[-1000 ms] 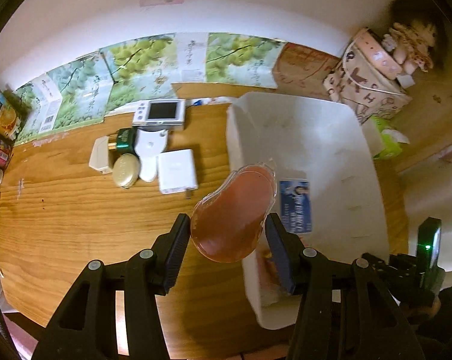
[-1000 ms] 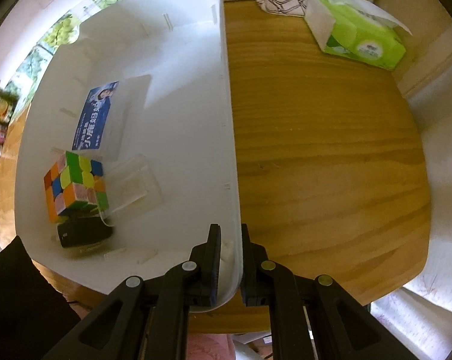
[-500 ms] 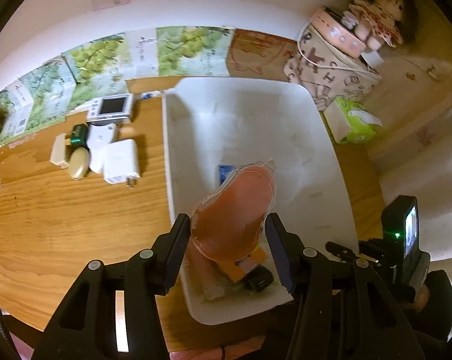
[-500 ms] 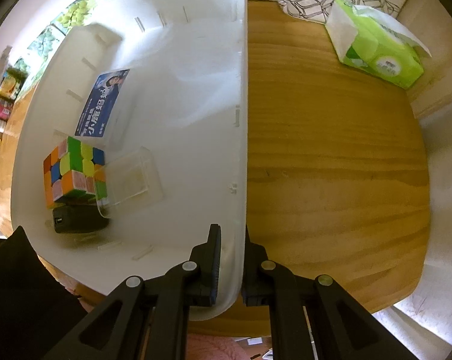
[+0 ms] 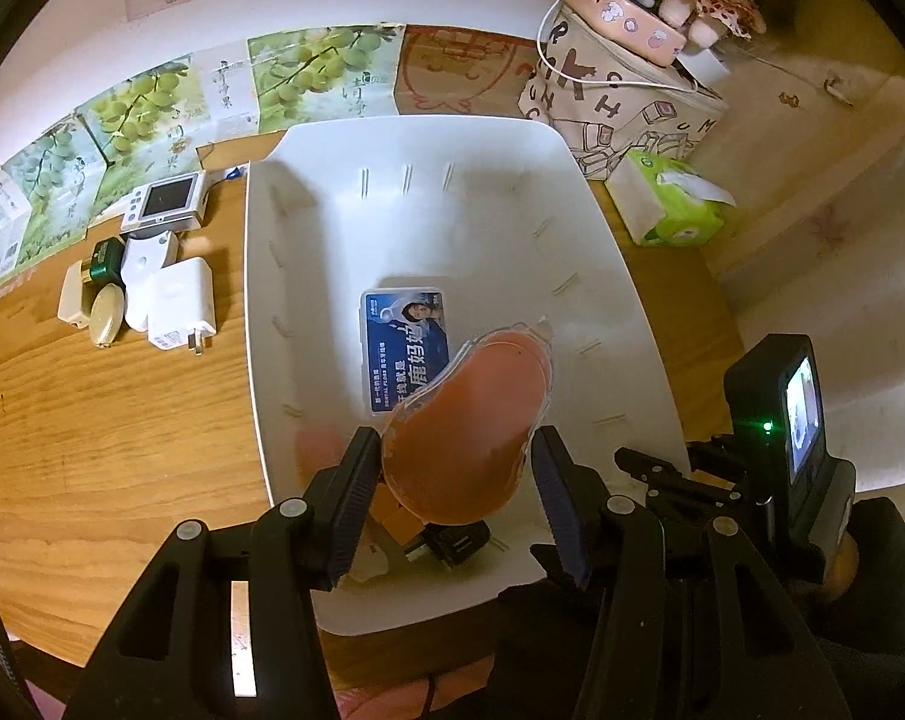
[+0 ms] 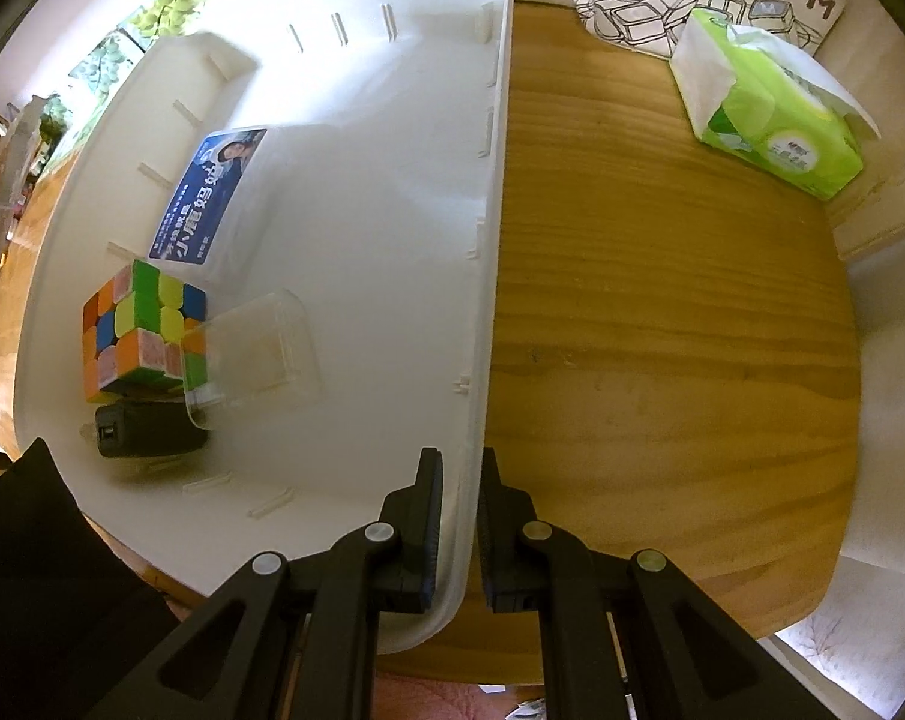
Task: Organize rigid objects
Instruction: 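Carry the pink roller over the white tray with the left gripper, then open the left gripper to drop the pink roller into the tray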
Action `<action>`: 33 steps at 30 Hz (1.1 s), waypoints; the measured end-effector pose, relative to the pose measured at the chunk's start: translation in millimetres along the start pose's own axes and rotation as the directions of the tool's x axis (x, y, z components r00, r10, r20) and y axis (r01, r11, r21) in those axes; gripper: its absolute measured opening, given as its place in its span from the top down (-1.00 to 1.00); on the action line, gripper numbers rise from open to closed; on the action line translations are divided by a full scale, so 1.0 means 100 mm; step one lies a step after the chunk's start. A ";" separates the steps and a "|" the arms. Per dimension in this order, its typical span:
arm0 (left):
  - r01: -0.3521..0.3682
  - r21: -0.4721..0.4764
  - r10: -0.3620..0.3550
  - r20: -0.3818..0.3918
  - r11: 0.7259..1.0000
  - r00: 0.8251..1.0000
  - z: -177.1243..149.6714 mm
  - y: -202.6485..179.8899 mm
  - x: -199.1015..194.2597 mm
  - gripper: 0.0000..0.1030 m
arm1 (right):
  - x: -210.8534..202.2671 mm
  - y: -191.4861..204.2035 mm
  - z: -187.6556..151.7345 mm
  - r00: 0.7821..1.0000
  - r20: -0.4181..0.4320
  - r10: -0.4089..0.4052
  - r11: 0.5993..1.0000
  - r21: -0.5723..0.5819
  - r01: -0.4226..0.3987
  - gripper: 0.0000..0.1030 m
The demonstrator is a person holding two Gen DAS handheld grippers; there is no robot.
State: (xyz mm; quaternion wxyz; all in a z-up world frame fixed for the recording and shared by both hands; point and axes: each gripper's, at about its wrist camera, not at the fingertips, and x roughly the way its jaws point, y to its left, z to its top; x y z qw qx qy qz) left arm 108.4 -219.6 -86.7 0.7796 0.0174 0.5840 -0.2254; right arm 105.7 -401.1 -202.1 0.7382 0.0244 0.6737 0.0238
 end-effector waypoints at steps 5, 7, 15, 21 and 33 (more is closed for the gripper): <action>-0.008 -0.009 0.008 0.008 1.000 1.000 -0.01 0.00 -0.01 -0.10 | 0.04 0.01 -0.02 1.000 -0.004 0.002 1.000 -0.002 -0.002 0.80; -0.010 -0.021 0.010 0.009 1.000 1.000 0.00 0.02 0.00 -0.19 | 0.06 0.02 -0.02 1.000 -0.005 0.002 1.000 0.000 -0.002 0.80; -0.046 -0.086 0.049 0.028 0.995 0.998 0.02 0.19 -0.06 -0.45 | 0.13 0.04 -0.01 1.000 -0.018 0.000 1.000 0.002 0.000 0.80; -0.077 -0.148 0.083 0.033 0.986 0.996 0.04 0.41 -0.09 -0.45 | 0.17 0.04 0.01 0.999 -0.033 0.002 1.000 0.017 -0.002 0.80; -0.121 -0.266 0.127 0.004 0.956 0.992 0.09 1.06 -0.01 -0.45 | 0.21 -0.06 0.11 0.998 -0.062 -0.022 0.996 0.090 0.028 0.80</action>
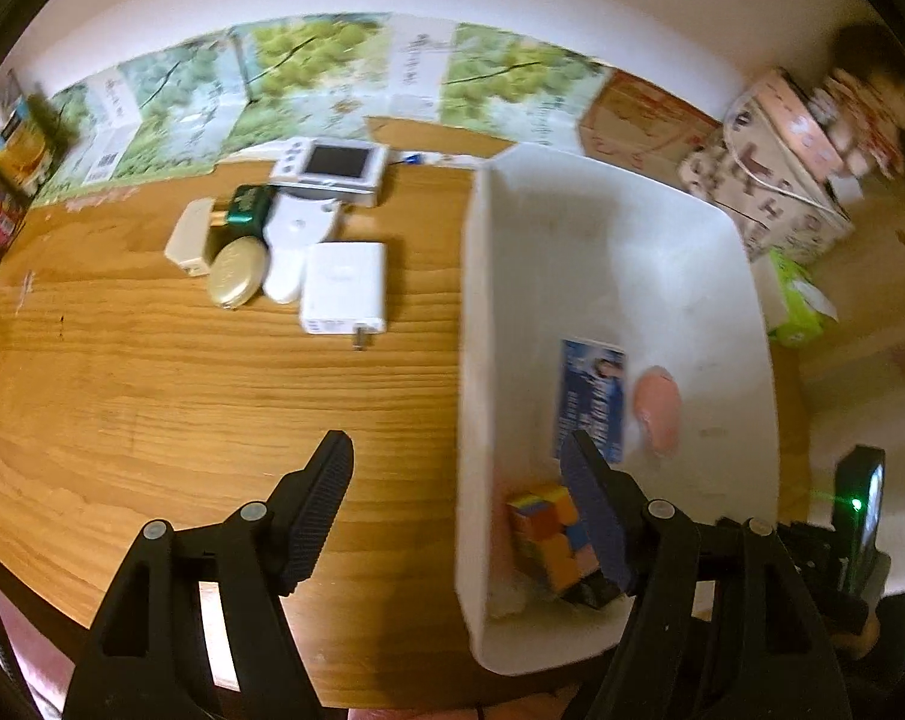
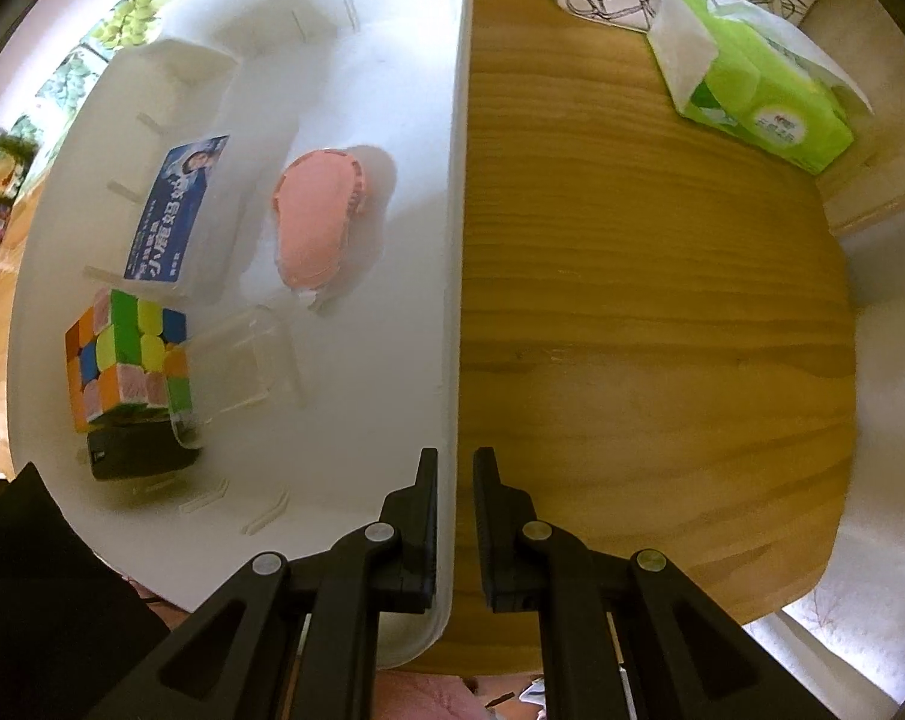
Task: Organize rigid objects
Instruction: 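Open the left gripper to drop the pink roller into the tray, then move the left gripper back to the white square plug adapter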
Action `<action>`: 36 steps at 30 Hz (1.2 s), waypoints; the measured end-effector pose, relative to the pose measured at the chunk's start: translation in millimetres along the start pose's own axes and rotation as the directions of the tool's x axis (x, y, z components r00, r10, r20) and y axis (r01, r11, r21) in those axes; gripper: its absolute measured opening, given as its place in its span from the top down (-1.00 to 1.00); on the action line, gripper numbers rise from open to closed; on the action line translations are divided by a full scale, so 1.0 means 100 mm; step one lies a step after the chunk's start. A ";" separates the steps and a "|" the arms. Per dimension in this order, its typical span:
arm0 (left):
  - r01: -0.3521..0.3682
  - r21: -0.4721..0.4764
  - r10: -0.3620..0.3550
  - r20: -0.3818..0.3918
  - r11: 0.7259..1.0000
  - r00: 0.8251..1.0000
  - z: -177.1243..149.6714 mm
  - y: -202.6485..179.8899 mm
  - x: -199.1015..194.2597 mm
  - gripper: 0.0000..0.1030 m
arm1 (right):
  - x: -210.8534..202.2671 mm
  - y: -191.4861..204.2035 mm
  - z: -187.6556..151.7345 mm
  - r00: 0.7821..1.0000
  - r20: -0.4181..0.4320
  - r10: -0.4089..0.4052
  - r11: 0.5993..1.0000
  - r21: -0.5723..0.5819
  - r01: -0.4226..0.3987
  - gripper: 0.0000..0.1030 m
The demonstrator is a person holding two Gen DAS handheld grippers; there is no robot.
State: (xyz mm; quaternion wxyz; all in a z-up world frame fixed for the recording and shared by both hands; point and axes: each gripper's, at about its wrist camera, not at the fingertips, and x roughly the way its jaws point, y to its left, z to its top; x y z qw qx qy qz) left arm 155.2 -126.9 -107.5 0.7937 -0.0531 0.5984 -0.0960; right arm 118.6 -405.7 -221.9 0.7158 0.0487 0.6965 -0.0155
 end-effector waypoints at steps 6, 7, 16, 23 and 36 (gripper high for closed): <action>-0.011 -0.086 0.006 -0.054 0.996 0.999 0.10 0.29 0.18 -0.45 | 0.06 -0.01 0.02 1.000 -0.014 -0.014 0.999 0.050 0.015 0.80; -0.012 -0.098 0.005 -0.067 0.995 0.998 0.13 0.33 0.22 -0.45 | 0.07 -0.01 0.01 1.000 -0.017 -0.017 0.998 0.057 0.018 0.80; -0.002 -0.192 -0.028 -0.157 0.981 0.987 0.34 0.52 0.57 -0.45 | 0.17 -0.04 0.00 0.998 -0.056 -0.023 0.993 0.112 0.029 0.80; -0.003 -0.274 -0.044 -0.166 0.962 0.985 0.48 0.61 0.79 -0.45 | 0.23 -0.05 0.05 0.996 -0.084 -0.029 0.992 0.122 0.039 0.80; -0.005 -0.337 -0.055 -0.169 0.941 0.984 0.61 0.74 1.10 -0.42 | 0.34 -0.03 0.16 0.991 -0.130 -0.041 0.991 0.119 0.056 0.80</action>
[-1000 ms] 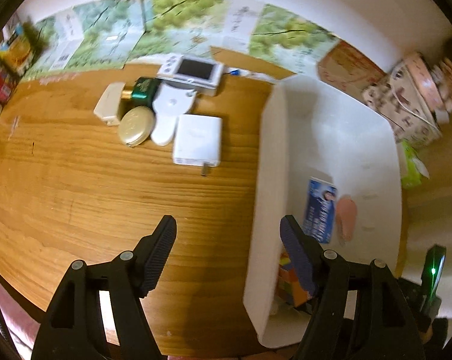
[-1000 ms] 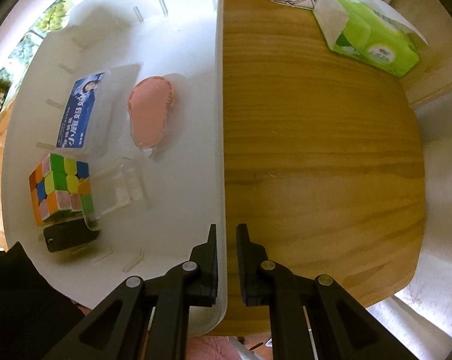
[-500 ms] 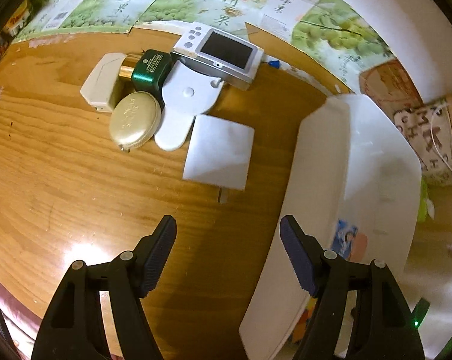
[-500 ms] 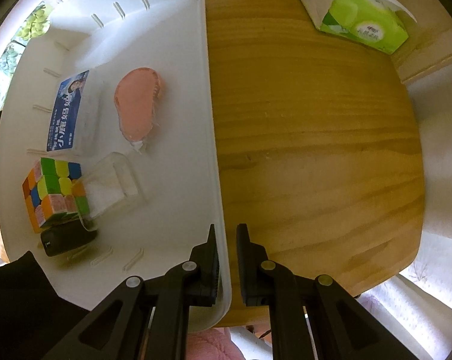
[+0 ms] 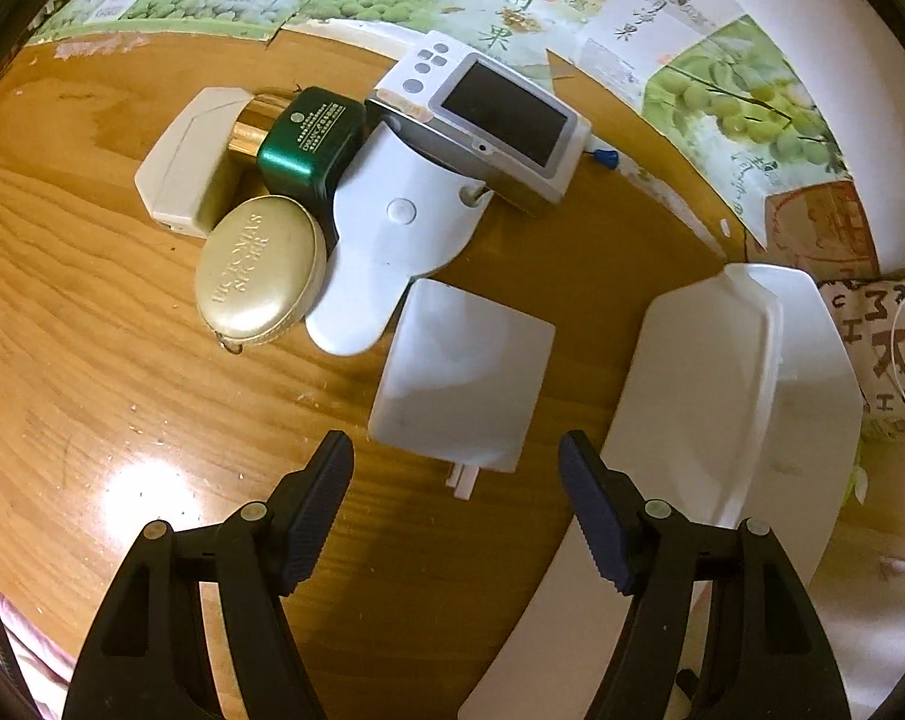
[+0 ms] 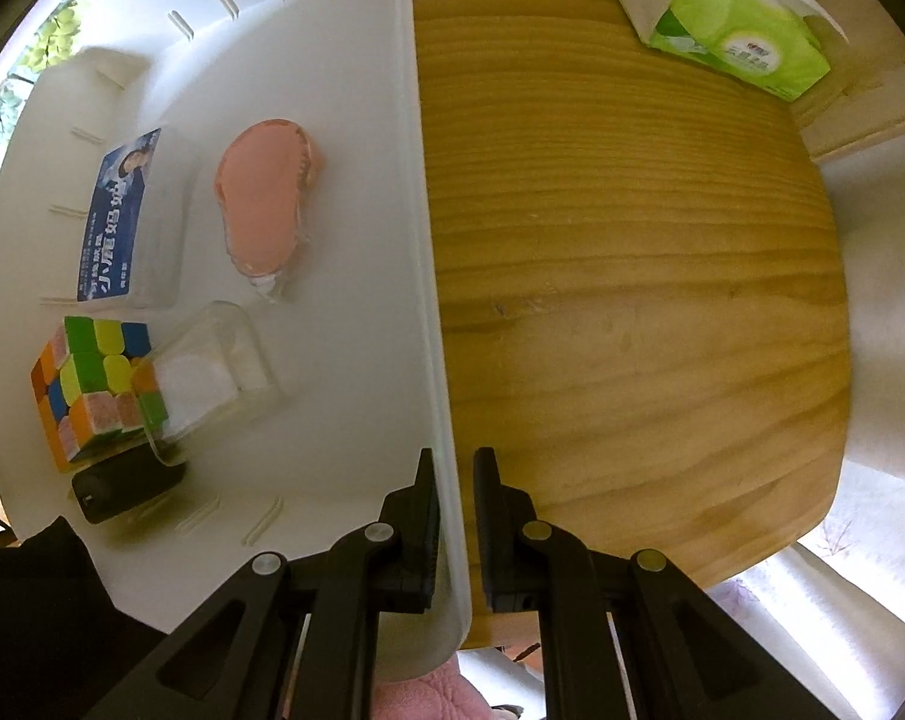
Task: Organize rigid objects
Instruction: 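Move the left gripper back to the white square plug adapter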
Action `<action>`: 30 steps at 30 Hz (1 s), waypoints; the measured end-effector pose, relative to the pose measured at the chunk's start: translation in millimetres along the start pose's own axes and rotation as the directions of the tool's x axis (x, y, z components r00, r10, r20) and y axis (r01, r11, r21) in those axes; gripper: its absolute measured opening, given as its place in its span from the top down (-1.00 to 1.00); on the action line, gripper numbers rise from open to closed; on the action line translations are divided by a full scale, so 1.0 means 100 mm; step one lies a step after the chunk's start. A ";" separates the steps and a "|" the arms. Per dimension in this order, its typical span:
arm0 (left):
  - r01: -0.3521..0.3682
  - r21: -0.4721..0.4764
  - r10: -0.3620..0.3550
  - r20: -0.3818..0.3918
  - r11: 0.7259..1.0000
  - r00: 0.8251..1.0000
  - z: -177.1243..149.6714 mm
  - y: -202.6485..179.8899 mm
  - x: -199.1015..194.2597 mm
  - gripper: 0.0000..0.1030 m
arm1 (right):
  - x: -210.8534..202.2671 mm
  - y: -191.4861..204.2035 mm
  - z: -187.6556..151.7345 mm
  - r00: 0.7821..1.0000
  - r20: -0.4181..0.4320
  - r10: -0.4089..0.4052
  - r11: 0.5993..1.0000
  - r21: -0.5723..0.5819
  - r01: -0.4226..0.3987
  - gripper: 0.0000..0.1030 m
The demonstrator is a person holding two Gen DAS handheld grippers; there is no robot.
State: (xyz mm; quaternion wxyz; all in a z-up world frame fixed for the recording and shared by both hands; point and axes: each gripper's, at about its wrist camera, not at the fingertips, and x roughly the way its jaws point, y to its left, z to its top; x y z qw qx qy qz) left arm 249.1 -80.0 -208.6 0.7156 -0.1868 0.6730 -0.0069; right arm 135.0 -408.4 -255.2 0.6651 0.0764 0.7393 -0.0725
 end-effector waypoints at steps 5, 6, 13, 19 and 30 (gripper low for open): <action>-0.014 -0.009 0.014 -0.007 1.000 1.000 0.07 -0.01 0.08 -0.31 | 0.03 0.00 0.03 1.000 -0.008 0.001 1.000 -0.002 -0.001 0.80; -0.021 -0.011 0.021 -0.009 1.000 1.000 0.08 -0.01 0.10 -0.26 | 0.04 0.01 0.04 1.000 -0.010 0.001 1.000 -0.002 -0.001 0.80; -0.031 -0.004 0.031 0.003 1.000 1.000 0.14 -0.07 0.15 -0.26 | 0.08 0.00 0.06 1.000 -0.020 0.009 1.000 -0.005 -0.009 0.80; -0.023 0.005 0.023 0.006 1.000 1.000 0.17 -0.10 0.17 -0.25 | 0.11 0.01 0.09 1.000 -0.026 0.003 1.000 -0.022 -0.003 0.80; -0.009 -0.001 0.009 -0.009 1.000 1.000 0.09 0.04 0.12 -0.23 | 0.05 0.08 0.07 1.000 -0.009 -0.011 0.999 -0.048 0.011 0.80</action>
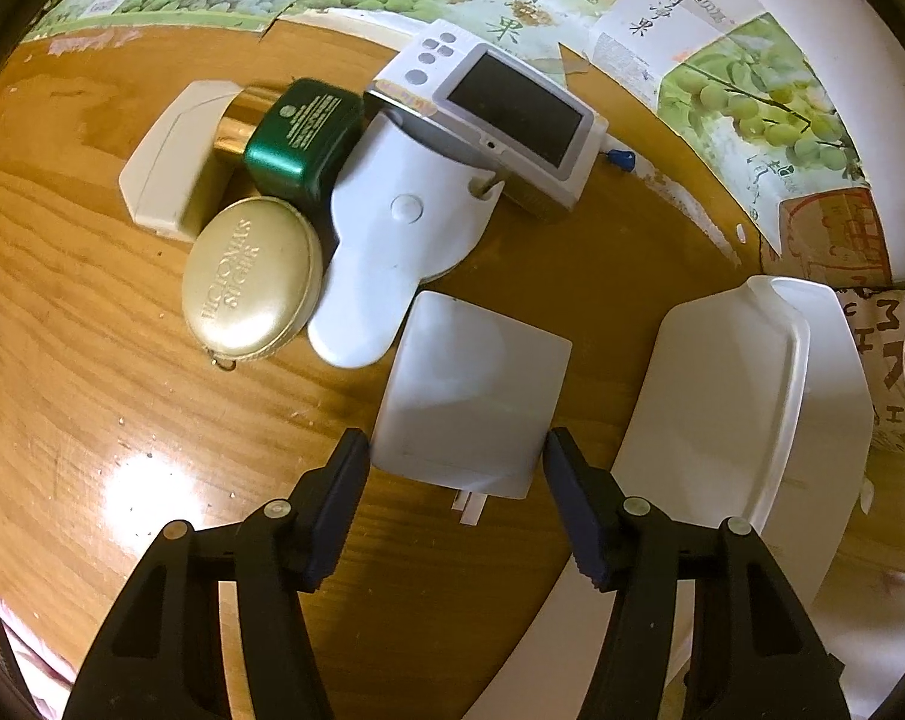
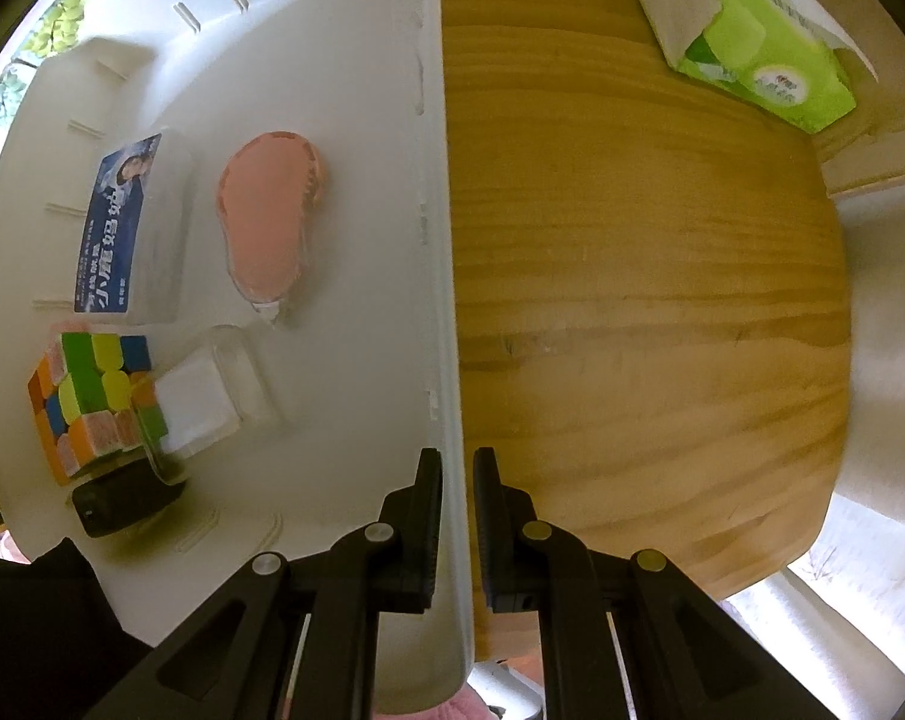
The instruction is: Organize rigid objects
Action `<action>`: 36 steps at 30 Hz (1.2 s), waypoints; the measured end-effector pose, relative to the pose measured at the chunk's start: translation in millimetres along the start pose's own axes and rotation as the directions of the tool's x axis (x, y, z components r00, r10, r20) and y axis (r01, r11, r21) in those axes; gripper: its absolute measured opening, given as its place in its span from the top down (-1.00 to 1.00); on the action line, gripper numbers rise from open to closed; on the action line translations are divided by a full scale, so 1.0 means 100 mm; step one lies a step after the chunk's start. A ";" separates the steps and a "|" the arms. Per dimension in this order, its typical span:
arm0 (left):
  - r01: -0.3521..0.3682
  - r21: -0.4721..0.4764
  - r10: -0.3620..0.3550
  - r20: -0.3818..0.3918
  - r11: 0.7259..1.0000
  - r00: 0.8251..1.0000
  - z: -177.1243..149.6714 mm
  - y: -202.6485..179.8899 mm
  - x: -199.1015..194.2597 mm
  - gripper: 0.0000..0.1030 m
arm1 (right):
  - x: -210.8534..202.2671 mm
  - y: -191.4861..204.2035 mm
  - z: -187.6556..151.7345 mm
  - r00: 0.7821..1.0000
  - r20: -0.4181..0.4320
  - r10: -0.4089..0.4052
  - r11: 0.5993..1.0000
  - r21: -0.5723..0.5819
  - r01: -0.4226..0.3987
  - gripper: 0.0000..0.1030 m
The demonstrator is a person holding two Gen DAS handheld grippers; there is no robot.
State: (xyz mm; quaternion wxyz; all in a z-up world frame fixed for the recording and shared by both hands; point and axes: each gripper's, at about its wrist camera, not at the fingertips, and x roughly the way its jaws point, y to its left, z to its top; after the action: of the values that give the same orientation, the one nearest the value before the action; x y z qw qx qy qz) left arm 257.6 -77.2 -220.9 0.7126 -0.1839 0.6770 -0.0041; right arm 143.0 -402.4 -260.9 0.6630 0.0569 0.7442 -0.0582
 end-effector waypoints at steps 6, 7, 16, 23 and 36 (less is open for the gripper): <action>0.004 -0.005 -0.004 -0.016 1.000 1.000 -0.10 0.11 -0.01 -0.23 | -0.03 0.03 -0.07 1.000 0.015 -0.002 1.000 -0.013 0.002 0.80; 0.002 -0.004 -0.002 -0.018 1.000 1.000 -0.13 0.12 -0.01 -0.23 | -0.07 0.04 -0.06 1.000 0.017 -0.002 1.000 -0.015 0.003 0.80; 0.011 -0.022 -0.011 -0.030 1.000 0.999 -0.35 0.24 -0.05 -0.23 | -0.21 0.09 -0.07 0.999 0.049 0.000 0.998 -0.058 0.003 0.80; 0.020 -0.033 -0.020 -0.019 0.999 1.000 -0.49 0.31 -0.16 -0.22 | -0.28 0.15 -0.17 0.997 0.071 0.005 0.996 -0.091 0.002 0.80; 0.035 -0.053 -0.033 0.031 0.998 0.999 -0.74 0.26 -0.39 -0.21 | -0.38 0.15 -0.44 0.994 0.101 0.036 0.986 -0.163 -0.019 0.80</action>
State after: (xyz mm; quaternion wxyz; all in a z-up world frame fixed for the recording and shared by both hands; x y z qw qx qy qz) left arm 176.4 -62.0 -191.8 0.7173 -0.2147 0.6629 0.0048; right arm 107.1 -380.5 -218.5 0.7038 0.0101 0.7102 0.0089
